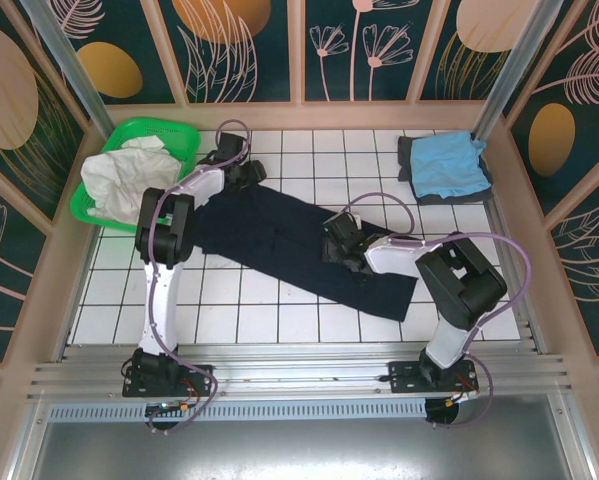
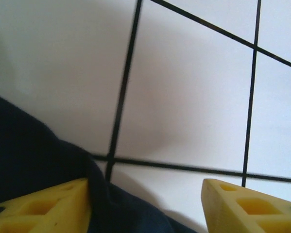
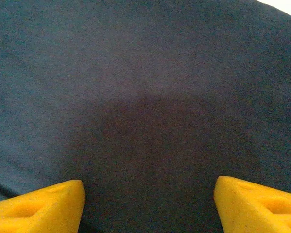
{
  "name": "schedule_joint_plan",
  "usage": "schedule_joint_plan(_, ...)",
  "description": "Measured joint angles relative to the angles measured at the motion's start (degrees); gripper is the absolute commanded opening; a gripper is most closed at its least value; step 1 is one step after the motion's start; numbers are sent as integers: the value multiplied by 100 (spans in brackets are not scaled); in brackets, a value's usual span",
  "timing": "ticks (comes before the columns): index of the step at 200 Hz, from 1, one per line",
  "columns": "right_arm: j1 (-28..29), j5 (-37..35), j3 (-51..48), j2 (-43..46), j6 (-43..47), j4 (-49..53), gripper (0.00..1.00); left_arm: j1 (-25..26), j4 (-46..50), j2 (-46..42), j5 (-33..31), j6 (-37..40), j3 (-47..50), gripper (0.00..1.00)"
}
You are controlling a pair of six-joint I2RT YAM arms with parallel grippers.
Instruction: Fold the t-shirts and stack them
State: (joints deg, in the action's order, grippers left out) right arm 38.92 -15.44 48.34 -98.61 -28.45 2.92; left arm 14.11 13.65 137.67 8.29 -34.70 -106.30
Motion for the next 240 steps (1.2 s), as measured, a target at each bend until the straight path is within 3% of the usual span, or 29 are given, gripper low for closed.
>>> schedule_joint_plan(44,538,251,-529,542,-999,-59,79,39,-625,852,852,-422,-1121,58)
schedule_joint_plan(81,1180,1064,-640,763,-1574,-328,80,297,-599,2127,1609,-638,-3222,62)
schedule_joint_plan(103,1314,1244,-557,944,-1641,-94,80,457,-564,2214,1801,-612,-3425,66)
schedule_joint_plan(137,1158,999,-422,1327,-1360,17,75,575,-592,1200,1705,-387,-1978,70)
schedule_joint_plan(182,973,586,-236,756,-1045,205,71,529,-769,-588,848,-107,-79,69)
schedule_joint_plan(206,992,586,-492,750,-1054,254,71,514,-975,-629,632,-133,179,65)
schedule_joint_plan(240,1191,643,-911,1036,-1266,55,71,514,-1185,4,592,-227,376,63)
